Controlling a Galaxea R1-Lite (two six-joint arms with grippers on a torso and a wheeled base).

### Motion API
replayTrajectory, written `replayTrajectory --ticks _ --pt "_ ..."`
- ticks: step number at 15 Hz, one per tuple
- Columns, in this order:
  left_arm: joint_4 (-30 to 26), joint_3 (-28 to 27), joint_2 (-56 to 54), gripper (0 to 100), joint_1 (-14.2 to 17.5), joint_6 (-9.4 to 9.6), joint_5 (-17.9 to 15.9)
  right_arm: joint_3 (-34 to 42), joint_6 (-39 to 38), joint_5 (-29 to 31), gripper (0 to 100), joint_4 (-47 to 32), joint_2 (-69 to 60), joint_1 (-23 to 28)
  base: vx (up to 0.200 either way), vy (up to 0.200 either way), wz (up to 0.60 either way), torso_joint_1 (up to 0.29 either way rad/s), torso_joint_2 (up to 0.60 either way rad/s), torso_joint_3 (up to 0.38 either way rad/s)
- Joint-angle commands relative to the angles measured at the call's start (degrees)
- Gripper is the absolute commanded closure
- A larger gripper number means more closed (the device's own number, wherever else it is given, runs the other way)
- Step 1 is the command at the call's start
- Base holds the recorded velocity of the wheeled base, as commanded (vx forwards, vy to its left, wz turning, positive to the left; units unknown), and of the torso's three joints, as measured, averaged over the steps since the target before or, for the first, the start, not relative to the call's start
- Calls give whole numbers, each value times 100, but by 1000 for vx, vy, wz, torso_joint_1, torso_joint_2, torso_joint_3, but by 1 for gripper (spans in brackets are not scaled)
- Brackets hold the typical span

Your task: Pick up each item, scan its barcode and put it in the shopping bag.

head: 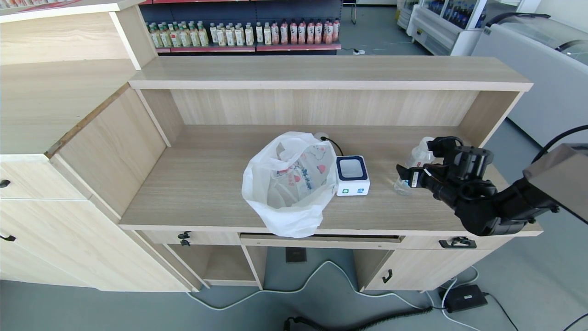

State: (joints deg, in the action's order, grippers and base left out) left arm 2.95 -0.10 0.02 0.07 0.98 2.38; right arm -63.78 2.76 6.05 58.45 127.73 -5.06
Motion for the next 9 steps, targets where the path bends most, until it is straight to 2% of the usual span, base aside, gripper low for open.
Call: replayTrajectory --ticks 1,9 --pt "4 1 -2 0 1 -1 0 -143 6 11 0 8 182 -65 0 0 0 0 0 0" --pt "4 1 -2 0 1 -1 0 -715 15 37 0 -36 498 -65 0 0 0 0 0 0"
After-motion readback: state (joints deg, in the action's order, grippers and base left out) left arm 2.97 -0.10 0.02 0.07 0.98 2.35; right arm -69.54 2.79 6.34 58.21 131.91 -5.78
